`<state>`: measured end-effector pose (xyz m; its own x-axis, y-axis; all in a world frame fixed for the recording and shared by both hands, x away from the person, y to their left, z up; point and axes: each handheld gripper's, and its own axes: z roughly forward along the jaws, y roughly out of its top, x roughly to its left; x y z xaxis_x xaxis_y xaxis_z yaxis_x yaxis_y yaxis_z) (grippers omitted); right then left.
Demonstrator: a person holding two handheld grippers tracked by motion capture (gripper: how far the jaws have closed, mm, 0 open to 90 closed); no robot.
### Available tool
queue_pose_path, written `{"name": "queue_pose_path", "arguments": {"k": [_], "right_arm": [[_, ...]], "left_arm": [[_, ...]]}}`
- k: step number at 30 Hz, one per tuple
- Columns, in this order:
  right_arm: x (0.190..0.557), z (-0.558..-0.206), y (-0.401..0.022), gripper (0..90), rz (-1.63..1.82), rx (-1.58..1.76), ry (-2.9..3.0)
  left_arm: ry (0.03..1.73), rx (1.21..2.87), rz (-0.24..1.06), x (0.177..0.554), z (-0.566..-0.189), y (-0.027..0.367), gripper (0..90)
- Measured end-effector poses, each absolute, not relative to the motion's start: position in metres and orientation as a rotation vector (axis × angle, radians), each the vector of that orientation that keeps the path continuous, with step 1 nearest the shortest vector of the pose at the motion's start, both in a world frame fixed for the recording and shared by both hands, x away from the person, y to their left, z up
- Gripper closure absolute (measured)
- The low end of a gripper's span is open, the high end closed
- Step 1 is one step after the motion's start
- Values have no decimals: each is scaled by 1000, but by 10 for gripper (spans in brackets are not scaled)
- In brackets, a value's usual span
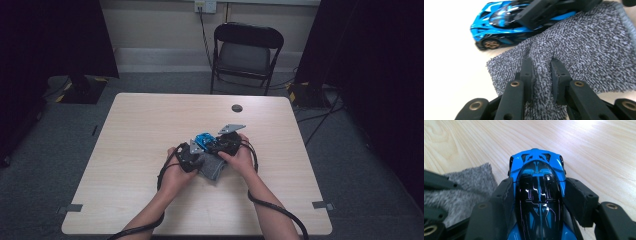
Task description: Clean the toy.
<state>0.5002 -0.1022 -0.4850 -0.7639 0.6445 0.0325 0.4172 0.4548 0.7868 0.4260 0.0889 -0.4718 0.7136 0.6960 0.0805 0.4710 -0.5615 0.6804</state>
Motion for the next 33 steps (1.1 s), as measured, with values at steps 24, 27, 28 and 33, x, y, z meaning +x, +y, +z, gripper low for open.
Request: {"name": "queue_pose_path", "arguments": {"k": [24, 27, 28, 33], "right_arm": [[500, -485, -102, 415, 1206, 916, 2438], [500, -485, -102, 415, 1207, 916, 2436], [500, -485, -102, 415, 1205, 916, 2437], [500, -485, -102, 415, 1205, 916, 2438]], "left_arm": [[1004, 2235, 480, 444, -470, 119, 747], [1011, 2236, 477, 446, -469, 121, 747], [1016, 2232, 479, 447, -469, 122, 747], [1042, 2228, 480, 453, -469, 126, 747]]}}
